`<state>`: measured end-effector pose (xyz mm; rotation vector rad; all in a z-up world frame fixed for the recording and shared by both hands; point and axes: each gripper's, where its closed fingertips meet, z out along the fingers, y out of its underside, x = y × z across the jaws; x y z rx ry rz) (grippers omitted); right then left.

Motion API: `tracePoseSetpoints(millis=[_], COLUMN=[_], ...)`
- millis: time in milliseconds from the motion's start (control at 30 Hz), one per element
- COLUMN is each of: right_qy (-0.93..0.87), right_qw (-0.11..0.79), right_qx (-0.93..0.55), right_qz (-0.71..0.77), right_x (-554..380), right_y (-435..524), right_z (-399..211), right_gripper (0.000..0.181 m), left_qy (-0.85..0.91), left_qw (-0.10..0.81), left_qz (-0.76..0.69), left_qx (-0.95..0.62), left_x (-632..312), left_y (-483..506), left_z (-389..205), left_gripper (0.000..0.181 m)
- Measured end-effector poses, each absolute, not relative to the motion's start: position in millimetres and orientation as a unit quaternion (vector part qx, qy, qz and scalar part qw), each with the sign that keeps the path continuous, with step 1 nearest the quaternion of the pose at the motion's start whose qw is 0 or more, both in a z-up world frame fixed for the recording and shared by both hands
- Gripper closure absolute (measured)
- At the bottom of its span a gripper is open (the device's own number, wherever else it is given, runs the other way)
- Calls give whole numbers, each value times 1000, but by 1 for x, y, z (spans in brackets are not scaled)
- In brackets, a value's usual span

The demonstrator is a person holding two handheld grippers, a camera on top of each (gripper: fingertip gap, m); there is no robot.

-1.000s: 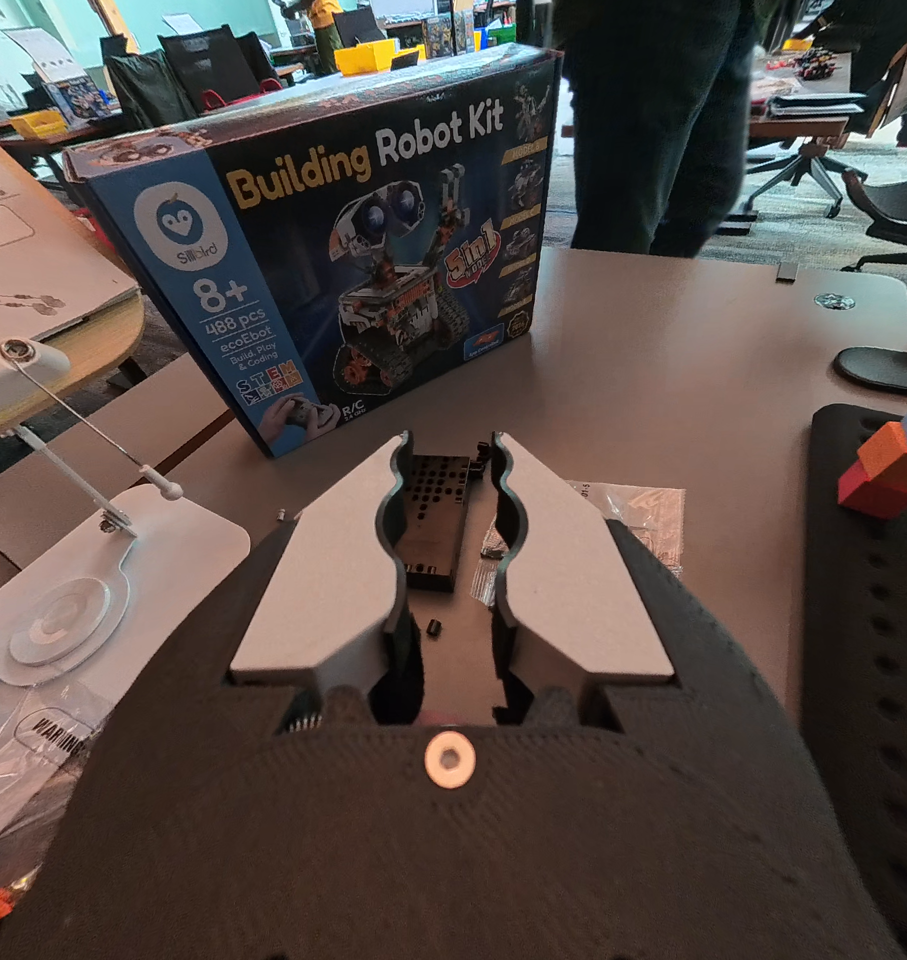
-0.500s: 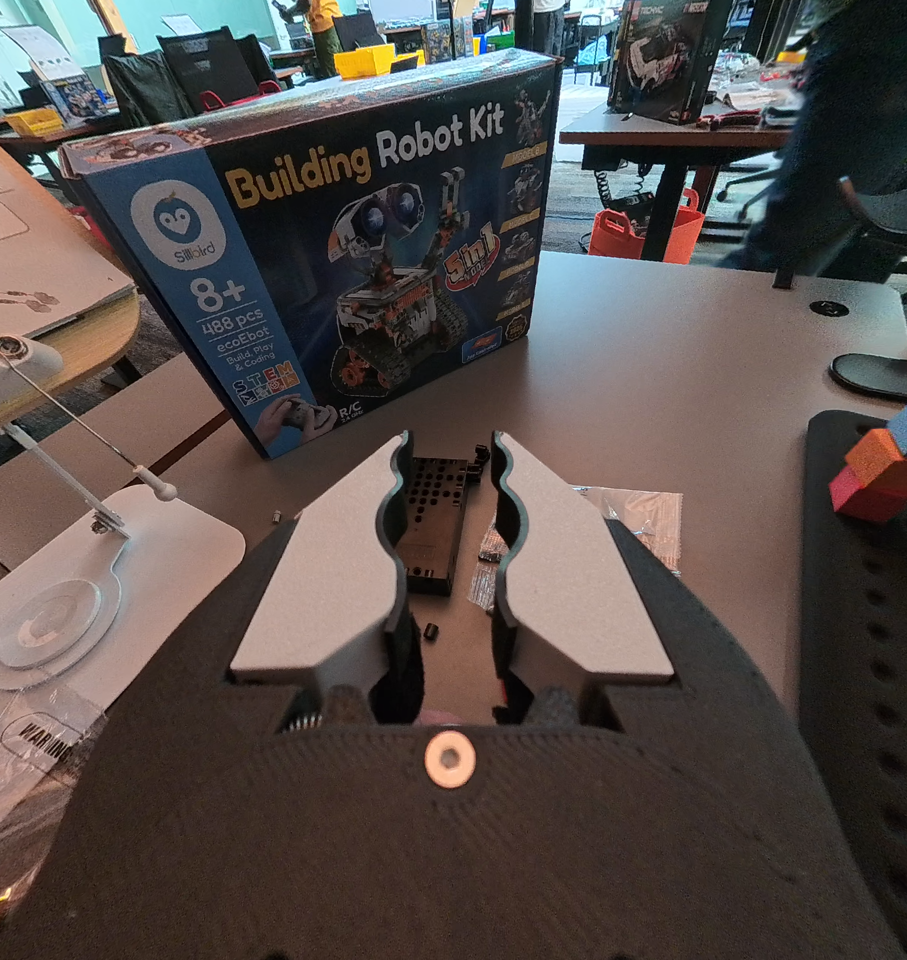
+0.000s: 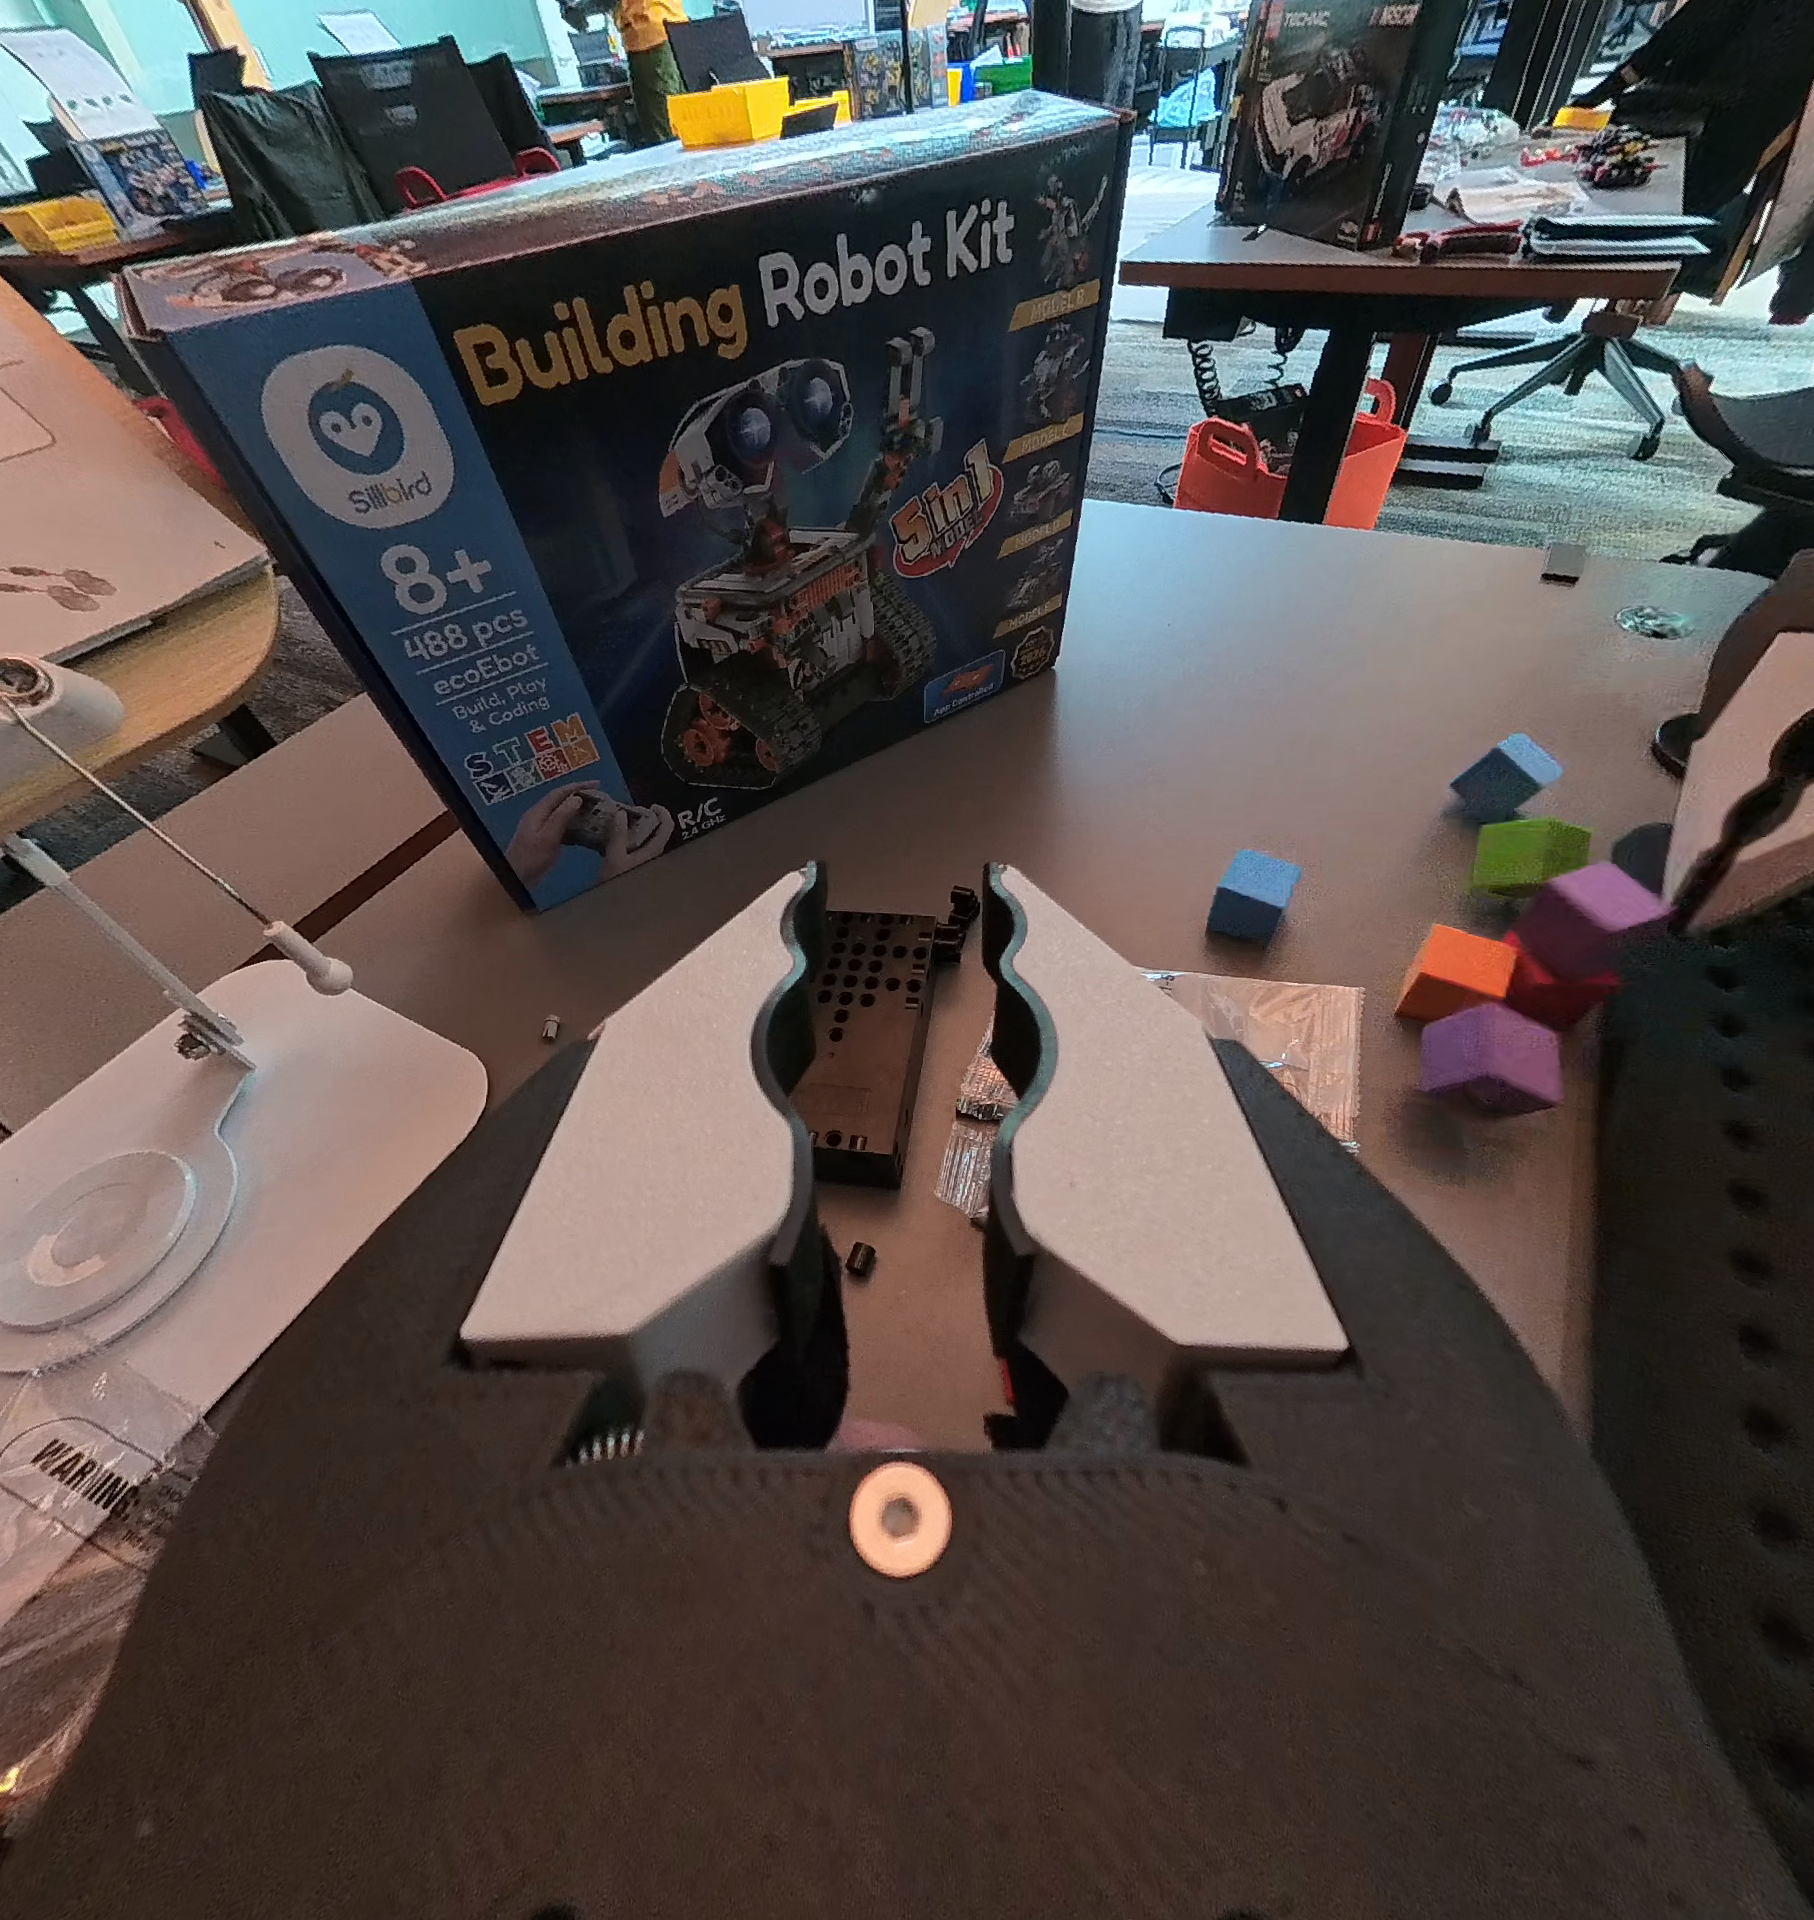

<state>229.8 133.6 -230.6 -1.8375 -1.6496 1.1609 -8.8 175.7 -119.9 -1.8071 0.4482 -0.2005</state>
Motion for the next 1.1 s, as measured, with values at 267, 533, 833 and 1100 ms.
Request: tracePoseSetpoints(millis=[267,533,833,1100], right_qy=[-578,-631,-650,-661], right_qw=[247,291,304,308], right_qx=[-654,-609,-608,-611], right_qz=[421,383,339,308], right_x=[245,237,206,204], right_y=[141,124,117,121], right_z=[-218,-209,-227,-239], right_gripper=[181,149,149,153], left_qy=[201,298,471,500], left_qw=[587,526,365,325], left_qz=[-91,-133,-139,-91], left_qx=[-779,-785,-791,-797], left_x=[-4,41,130,138], left_y=[175,160,132,135], left_z=[-123,-148,-233,-263], left_gripper=[152,145,138,153])
